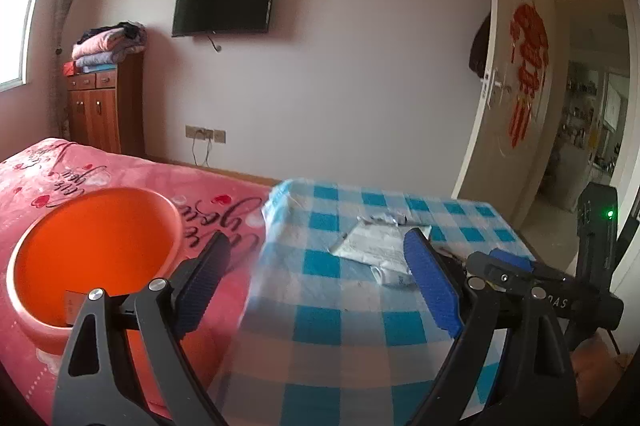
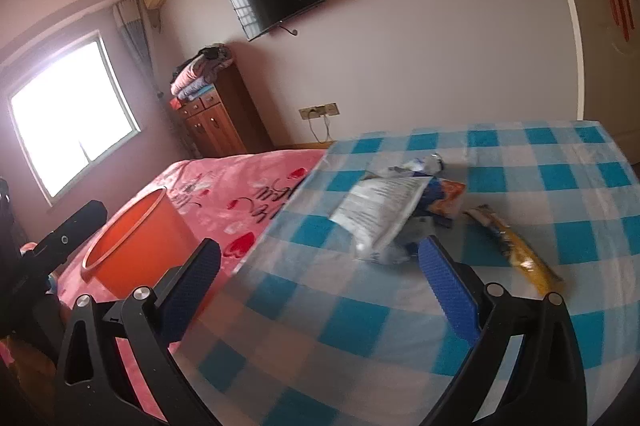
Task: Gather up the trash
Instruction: 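Move both tools back from the bucket to the table, then grasp the white paper packet with the left gripper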
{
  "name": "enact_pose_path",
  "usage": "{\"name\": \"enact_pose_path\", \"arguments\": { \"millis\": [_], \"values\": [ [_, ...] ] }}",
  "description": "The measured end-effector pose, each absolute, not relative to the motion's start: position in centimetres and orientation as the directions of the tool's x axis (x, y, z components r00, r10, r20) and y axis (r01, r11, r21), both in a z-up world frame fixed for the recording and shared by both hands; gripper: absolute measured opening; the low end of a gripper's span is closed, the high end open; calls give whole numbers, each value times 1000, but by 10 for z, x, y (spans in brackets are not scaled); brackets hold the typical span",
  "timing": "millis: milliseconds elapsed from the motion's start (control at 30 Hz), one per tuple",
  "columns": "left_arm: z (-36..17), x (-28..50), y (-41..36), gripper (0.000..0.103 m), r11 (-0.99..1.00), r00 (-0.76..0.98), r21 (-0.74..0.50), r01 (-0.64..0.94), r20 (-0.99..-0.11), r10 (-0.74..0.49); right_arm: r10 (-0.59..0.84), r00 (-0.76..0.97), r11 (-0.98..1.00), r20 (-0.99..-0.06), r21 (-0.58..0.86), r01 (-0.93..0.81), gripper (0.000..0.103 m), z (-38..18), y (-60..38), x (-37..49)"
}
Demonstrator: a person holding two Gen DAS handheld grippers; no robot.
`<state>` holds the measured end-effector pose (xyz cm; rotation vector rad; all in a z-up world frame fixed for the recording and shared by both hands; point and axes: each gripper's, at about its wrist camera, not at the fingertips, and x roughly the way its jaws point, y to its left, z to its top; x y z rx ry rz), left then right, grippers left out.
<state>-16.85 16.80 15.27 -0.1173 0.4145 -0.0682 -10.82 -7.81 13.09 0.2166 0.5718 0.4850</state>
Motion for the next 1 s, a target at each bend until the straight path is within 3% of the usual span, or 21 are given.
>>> {"name": "enact_pose_path", "arguments": {
  "millis": [433, 767, 1000],
  "values": [
    [114, -112, 127, 89, 986, 818, -161, 51, -559, -133, 449, 702, 887, -552, 370, -276, 98, 96, -143, -80],
    [74, -35, 112, 89, 915, 661, -403, -17, -691, -292, 373, 680, 922, -631, 334, -196, 98, 70, -176, -60],
    [59, 9, 109, 89, 838, 609, -540, -81, -692, -387, 393, 648, 916, -652, 340, -213, 98, 60, -171, -52]
  ]
}}
